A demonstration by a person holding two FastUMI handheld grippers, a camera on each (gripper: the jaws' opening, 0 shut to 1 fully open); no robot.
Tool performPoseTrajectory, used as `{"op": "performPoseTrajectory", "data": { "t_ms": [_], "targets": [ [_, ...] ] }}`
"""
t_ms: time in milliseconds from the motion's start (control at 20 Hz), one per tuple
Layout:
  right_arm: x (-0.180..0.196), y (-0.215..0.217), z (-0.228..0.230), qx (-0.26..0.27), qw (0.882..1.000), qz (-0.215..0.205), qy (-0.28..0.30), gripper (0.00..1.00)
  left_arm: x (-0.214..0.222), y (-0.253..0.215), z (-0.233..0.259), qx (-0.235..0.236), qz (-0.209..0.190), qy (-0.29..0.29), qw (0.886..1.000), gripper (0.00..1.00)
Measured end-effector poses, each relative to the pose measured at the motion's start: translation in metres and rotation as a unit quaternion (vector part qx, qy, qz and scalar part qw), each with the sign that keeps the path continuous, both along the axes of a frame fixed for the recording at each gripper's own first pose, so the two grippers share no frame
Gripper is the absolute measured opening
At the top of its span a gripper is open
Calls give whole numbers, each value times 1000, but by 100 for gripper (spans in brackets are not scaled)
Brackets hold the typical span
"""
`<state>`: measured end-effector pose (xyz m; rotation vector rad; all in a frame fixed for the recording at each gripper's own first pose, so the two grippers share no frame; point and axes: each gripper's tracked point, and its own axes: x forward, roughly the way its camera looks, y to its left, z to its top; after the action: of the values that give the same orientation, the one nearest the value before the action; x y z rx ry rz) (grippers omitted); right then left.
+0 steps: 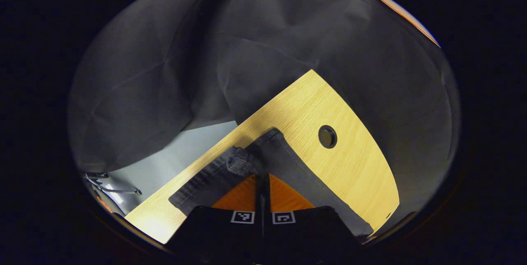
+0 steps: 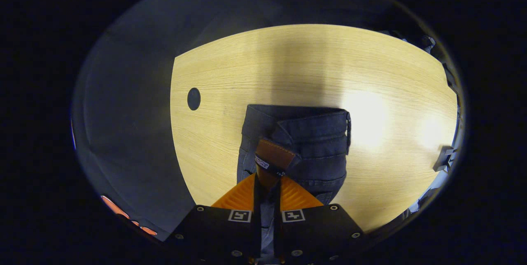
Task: Grasp the waist and the cuffs of the jeans and fold them to make the two legs overlap; first hold the waist and fold one-third of the jeans toward the cuffs, then hold the cuffs and fold the remaining one-third in the same direction to finish folding.
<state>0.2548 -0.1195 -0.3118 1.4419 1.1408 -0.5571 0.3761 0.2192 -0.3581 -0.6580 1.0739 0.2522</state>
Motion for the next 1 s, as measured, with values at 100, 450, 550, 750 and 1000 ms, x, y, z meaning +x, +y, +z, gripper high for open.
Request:
{"op": "performPoseTrajectory", "data": {
  "t_ms": [100, 450, 550, 750, 1000],
  "targets": [
    [3, -1, 1, 13, 1000, -3, 1, 13, 6, -3, 0, -7, 2, -7, 1000, 8],
    [28, -24, 34, -4, 995, -16, -97, 45, 22, -16, 45, 25, -40, -73, 996, 57],
    [25, -29, 36, -22, 994, -9, -110, 66, 21, -29, 58, 30, -62, -95, 993, 78],
    [2, -43, 40, -80, 989, 26, -119, 83, 13, -53, 89, 64, -119, -140, 981, 85],
    [-28, -54, 25, -172, 975, 88, -109, 97, -4, -80, 146, 113, -161, -225, 954, 99]
  ]
}}
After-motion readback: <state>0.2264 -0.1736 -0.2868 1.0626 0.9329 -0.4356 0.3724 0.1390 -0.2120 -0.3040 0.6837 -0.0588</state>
